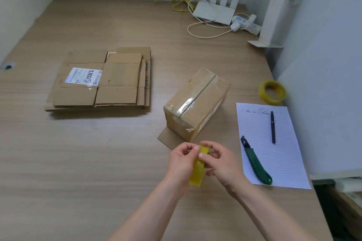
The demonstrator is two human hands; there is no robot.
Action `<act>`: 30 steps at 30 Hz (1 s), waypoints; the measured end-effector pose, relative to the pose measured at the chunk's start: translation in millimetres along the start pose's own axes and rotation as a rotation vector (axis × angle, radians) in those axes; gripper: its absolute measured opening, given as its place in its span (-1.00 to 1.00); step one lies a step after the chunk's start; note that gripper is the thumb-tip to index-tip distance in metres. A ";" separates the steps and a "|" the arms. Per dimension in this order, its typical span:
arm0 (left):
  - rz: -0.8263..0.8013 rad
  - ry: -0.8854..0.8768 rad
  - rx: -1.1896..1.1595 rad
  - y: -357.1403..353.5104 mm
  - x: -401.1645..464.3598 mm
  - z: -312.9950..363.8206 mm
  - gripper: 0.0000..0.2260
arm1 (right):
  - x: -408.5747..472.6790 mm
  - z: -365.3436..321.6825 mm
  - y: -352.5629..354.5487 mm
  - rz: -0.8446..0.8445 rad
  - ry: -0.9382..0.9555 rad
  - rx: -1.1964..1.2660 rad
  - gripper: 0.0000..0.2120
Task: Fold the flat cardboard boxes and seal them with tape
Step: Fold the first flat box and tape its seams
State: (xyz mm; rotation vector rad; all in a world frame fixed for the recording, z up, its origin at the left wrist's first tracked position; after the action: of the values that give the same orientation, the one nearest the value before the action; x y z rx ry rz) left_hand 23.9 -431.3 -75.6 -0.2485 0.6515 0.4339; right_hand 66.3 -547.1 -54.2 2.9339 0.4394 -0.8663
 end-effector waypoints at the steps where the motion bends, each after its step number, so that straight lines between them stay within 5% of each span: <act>1: -0.007 -0.004 -0.011 0.6 -0.8 -0.3 -0.84 | 0.5 0.5 0.1 0.029 0.007 0.022 -0.81; 7: -0.008 -0.112 0.112 4.5 -7.9 6.2 -0.82 | 2.4 3.9 6.1 0.157 0.109 0.110 -0.85; 14: 0.399 -0.753 0.644 54.5 -6.2 99.5 -0.68 | 3.7 -11.8 54.4 0.445 0.218 -0.006 -0.81; 20: 0.125 -1.122 1.328 6.7 31.4 132.6 -0.67 | 20.4 -62.7 59.6 0.545 0.341 -0.188 -0.86; 30: 0.108 -1.313 1.278 0.6 46.4 120.6 -0.50 | 27.5 -84.3 -3.7 0.480 0.613 -0.637 -0.91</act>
State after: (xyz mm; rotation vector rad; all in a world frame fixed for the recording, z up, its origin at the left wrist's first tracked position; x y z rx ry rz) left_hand 120.5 -373.6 -12.1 1.2213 -0.4434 0.1387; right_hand 131.5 -525.7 2.0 2.4493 -0.0022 0.2159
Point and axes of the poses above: each hand's wrist, its own x-axis towards the middle knuckle, its own y-axis out of the back of the hand, z = x × y, the point moved 9 cm from there along x, towards the middle knuckle, and after that the axes turned 9 degrees about x, right-handed, at the moved point
